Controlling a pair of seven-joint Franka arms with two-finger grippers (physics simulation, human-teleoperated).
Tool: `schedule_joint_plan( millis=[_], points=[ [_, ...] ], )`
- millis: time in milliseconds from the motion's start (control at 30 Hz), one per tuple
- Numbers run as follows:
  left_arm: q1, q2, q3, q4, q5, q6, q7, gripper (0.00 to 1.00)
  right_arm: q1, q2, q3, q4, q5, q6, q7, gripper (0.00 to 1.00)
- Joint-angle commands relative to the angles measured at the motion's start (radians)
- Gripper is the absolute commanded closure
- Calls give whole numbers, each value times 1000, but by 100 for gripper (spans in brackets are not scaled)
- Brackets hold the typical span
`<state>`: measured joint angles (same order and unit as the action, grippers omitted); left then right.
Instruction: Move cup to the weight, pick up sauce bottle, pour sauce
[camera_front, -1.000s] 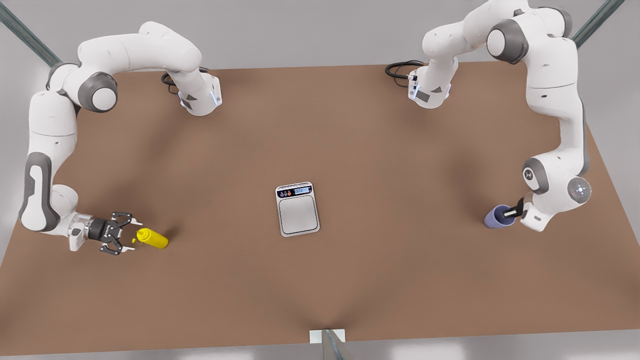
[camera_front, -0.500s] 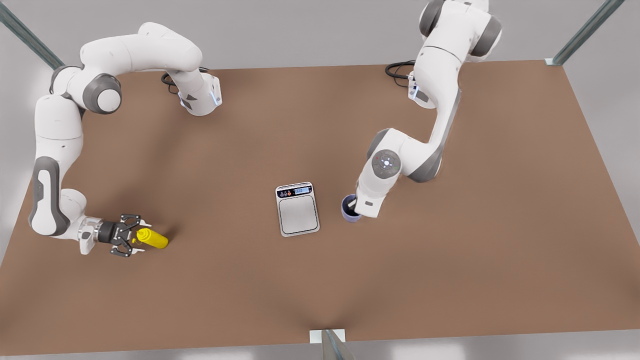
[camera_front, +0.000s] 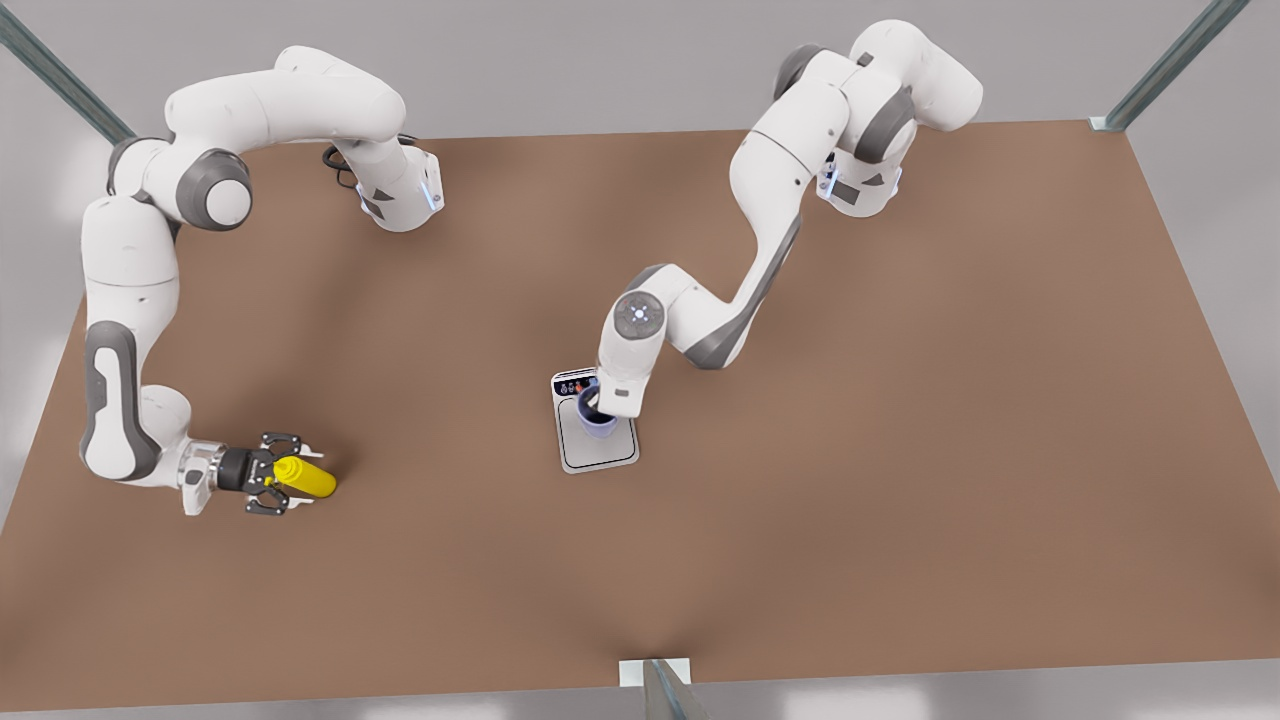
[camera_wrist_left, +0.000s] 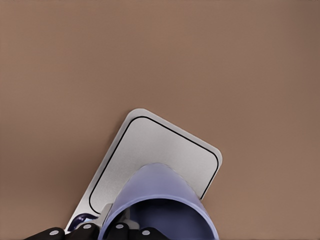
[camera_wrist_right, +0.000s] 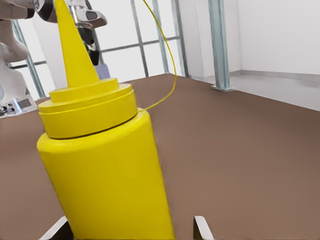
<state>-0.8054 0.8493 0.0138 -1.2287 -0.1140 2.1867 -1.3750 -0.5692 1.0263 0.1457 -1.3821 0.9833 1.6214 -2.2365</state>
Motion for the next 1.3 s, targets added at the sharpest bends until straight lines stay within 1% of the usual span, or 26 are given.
schedule_joint_plan(
  millis=[0, 67, 100, 133, 167, 200, 233, 267, 333, 567, 633, 733, 767, 800, 833, 867, 900, 933, 967, 1033, 1067, 1100, 1133, 1167, 1233, 1267],
  points=[
    [0, 1, 0, 0, -4, 2, 1, 79, 2, 0, 0, 0, 0, 0, 0, 18],
    [0, 2, 0, 0, 7, 2, -1, 79, 2, 0, 0, -8, 0, 0, 0, 17],
    [2, 1, 0, 0, 8, 2, -1, 79, 8, 0, 0, -8, 0, 0, 0, 20],
    [5, 2, 0, 0, 8, 2, -1, 50, 8, 0, 0, -8, 0, 0, 0, 22],
    [5, 2, 0, 0, 10, 2, -1, 1, 9, 0, 0, -9, 3, 2, 0, 28],
    [3, 2, 0, 0, 20, 2, -3, 0, 8, 0, 0, -8, 5, 2, 0, 31],
    [3, 1, 0, 0, 20, 2, -10, 0, 12, 0, 0, -8, 5, 2, 5, 42],
    [3, 1, 0, 0, 20, 2, -10, 0, 12, 0, 0, -8, 5, 3, 2, 49],
    [5, 2, 0, 0, 20, 2, -10, 0, 12, -2, 0, -8, 3, 3, -2, 54],
    [3, -16, 14, 1, 20, -8, -12, 0, 28, -46, -2, -8, -17, 3, 49, 57],
    [3, -41, 15, 1, 20, -31, -29, 0, 78, -104, -5, -9, -28, 11, 120, 57],
    [37, -157, 40, 57, 13, -274, -87, 0, 209, -238, -9, -6, -103, 132, 262, 57],
    [107, -237, 37, 58, -25, -379, -88, 0, 253, -279, -9, -9, -146, 164, 322, 57],
    [306, -366, 35, 107, -99, -571, -52, 0, 305, -328, -8, -20, -193, 230, 377, 56],
    [491, -386, 35, 178, -199, -640, 0, 0, 364, -361, -8, -41, -221, 298, 431, 56],
    [635, -386, 34, 196, -233, -645, 97, 0, 428, -376, -9, -38, -267, 350, 494, 56],
    [712, -380, 38, 195, -191, -697, 414, 0, 494, -393, -9, -35, -366, 393, 589, 56],
    [724, -363, 35, 187, 6, -745, 825, 0, 543, -414, -9, -41, -422, 439, 643, 56],
    [709, -339, 34, 183, 111, -765, 1066, 0, 592, -419, -11, -40, -485, 460, 722, 56],
    [713, -369, 23, 184, 192, -838, 1189, 0, 689, -425, -38, -37, -532, 466, 831, 56],
    [779, -498, 21, 105, 189, -907, 1338, 0, 813, -427, -150, -35, -537, 466, 867, 56],
    [787, -679, 23, -93, 188, -889, 1344, 0, 943, -427, -256, -34, -581, 466, 925, 56],
    [785, -776, 23, -283, 186, -728, 1343, 0, 1003, -434, -262, -32, -676, 466, 1018, 56],
    [782, -814, 24, -452, 185, -553, 1329, 0, 1049, -434, -262, -25, -742, 463, 1101, 56],
    [782, -805, 23, -471, 181, -521, 1329, 0, 1126, -434, -262, -17, -856, 457, 1230, 56],
    [782, -805, 23, -471, 181, -521, 1330, 0, 1131, -434, -262, -17, -867, 456, 1244, 56]
  ],
)
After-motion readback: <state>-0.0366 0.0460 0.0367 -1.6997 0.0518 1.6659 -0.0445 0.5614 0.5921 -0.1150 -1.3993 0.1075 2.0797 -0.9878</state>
